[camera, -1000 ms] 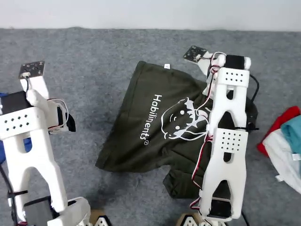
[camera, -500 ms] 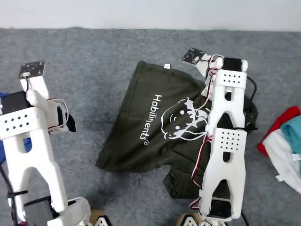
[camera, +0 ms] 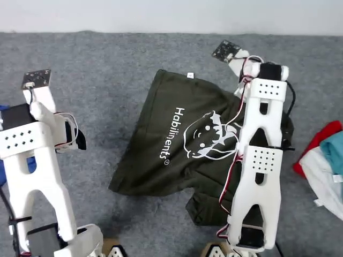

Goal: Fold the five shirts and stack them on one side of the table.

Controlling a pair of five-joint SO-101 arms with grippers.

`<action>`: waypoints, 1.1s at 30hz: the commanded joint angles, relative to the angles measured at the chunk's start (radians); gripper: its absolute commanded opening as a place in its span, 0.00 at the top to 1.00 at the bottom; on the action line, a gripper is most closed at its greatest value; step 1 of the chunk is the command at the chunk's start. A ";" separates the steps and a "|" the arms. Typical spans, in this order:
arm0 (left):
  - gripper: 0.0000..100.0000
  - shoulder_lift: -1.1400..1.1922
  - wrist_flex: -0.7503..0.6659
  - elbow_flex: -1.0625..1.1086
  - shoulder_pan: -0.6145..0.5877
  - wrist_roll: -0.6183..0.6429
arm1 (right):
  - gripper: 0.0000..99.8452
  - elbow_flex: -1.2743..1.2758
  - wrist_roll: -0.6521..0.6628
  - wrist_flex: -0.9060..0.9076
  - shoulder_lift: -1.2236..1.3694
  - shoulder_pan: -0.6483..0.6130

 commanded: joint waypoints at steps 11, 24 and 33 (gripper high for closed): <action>0.79 -0.037 0.032 0.070 0.002 -0.009 | 0.86 -0.051 0.011 -0.064 0.050 0.013; 0.79 -0.037 0.032 0.081 -0.002 -0.009 | 0.98 -0.048 0.066 -0.061 0.051 0.027; 0.79 -0.037 0.032 0.082 -0.002 -0.009 | 0.77 -0.044 0.066 -0.070 0.050 0.058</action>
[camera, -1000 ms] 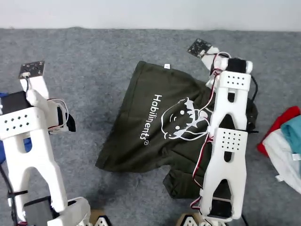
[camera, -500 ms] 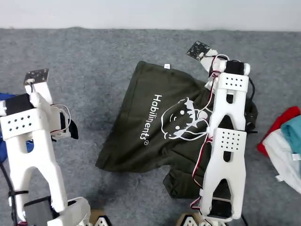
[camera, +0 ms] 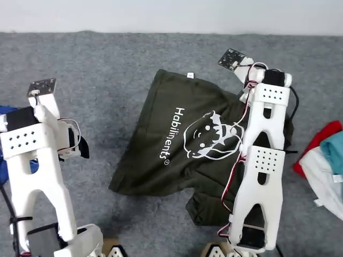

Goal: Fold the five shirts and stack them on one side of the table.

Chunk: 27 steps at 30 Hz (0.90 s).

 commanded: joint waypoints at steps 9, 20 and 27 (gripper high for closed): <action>0.79 -0.037 0.032 -0.002 -0.005 -0.009 | 0.88 -0.049 0.008 -0.016 0.061 0.015; 0.79 -0.038 0.032 -0.002 0.002 -0.009 | 0.99 -0.051 0.008 -0.016 0.018 0.030; 0.79 -0.038 0.032 -0.002 0.002 -0.009 | 0.99 -0.051 0.003 -0.048 -0.059 0.036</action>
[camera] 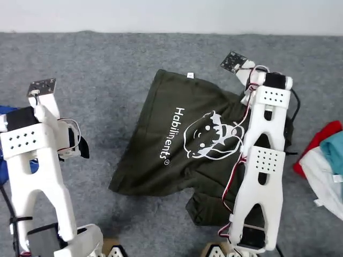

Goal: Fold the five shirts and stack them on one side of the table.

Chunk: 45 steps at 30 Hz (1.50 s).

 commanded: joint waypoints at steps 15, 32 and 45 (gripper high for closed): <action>0.79 -0.038 0.032 -0.002 0.002 -0.009 | 0.94 -0.011 0.009 -0.274 -0.048 0.125; 0.71 0.331 -0.153 -0.430 0.517 0.344 | 0.77 -0.150 -0.502 0.343 -0.251 0.067; 0.71 1.321 0.035 -1.417 0.623 0.250 | 0.77 -0.120 -0.440 0.338 -0.346 0.197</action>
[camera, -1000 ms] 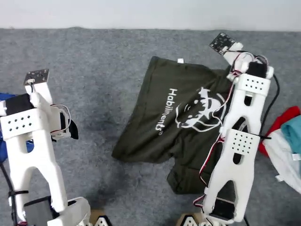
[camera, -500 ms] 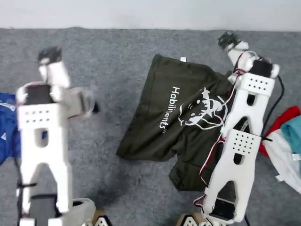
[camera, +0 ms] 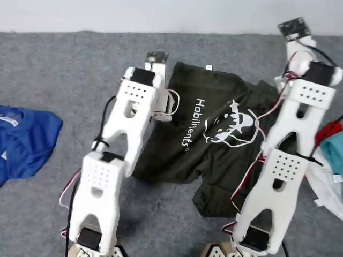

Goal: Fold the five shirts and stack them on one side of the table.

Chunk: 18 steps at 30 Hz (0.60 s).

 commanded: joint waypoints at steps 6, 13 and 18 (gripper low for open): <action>0.86 0.414 0.094 -0.507 -0.009 -0.115 | 0.77 -0.012 0.023 0.044 -0.071 0.065; 0.99 0.387 0.094 -0.377 -0.008 -0.181 | 0.77 0.014 0.021 0.044 -0.071 0.056; 0.99 0.307 0.094 -0.186 -0.074 -0.183 | 0.77 0.094 0.025 0.044 -0.079 0.044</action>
